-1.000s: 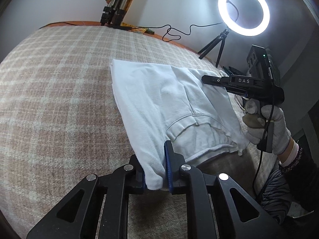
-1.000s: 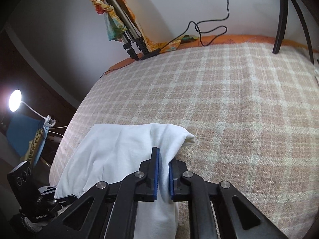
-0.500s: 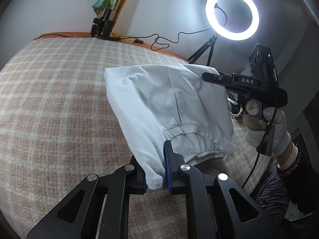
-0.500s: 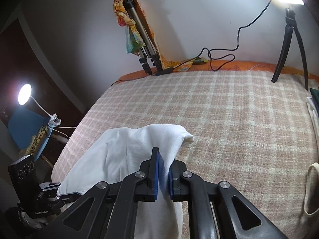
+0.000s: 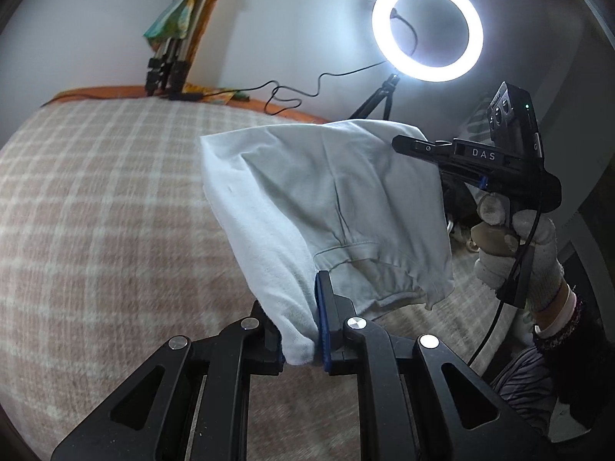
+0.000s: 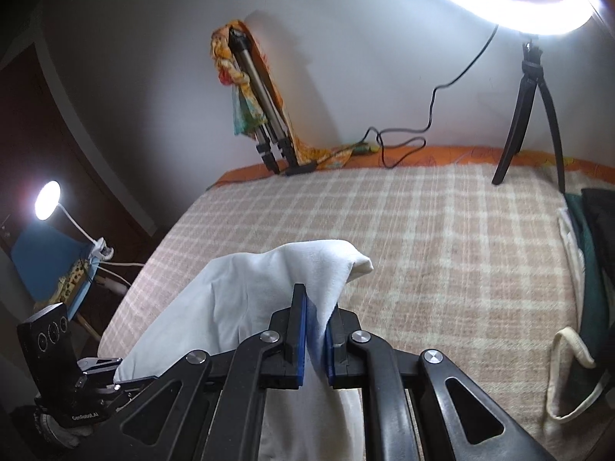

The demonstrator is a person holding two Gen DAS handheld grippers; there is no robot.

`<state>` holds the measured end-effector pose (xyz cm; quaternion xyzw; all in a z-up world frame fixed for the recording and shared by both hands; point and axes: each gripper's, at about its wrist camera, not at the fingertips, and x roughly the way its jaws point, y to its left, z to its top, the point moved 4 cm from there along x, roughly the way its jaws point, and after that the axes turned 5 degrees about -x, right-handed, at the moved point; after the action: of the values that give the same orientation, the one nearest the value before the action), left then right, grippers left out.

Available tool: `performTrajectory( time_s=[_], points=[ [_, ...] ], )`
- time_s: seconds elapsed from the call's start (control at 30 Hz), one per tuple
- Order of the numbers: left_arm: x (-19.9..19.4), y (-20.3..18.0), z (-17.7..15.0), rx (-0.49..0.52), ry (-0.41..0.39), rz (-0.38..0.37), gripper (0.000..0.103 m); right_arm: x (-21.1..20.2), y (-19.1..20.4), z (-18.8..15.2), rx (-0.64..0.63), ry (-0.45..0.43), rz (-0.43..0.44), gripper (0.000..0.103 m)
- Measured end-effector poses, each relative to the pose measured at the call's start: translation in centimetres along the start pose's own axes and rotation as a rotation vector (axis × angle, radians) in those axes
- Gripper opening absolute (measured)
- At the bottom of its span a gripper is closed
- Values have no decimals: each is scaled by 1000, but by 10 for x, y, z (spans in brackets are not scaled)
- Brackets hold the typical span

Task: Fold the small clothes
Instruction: 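Lift the folded shirt with both tools and carry it to the dark green bag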

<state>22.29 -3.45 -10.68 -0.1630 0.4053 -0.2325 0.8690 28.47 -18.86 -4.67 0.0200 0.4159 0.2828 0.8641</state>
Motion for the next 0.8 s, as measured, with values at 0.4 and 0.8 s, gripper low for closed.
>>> performTrajectory(
  time_s=[0.4, 0.8],
  points=[
    [32, -78, 33, 130, -9, -87, 11, -73, -45, 29, -9, -89, -118, 5],
    [90, -187, 72, 346, -9, -178, 11, -171, -145, 30, 114, -193, -350, 5]
  ],
)
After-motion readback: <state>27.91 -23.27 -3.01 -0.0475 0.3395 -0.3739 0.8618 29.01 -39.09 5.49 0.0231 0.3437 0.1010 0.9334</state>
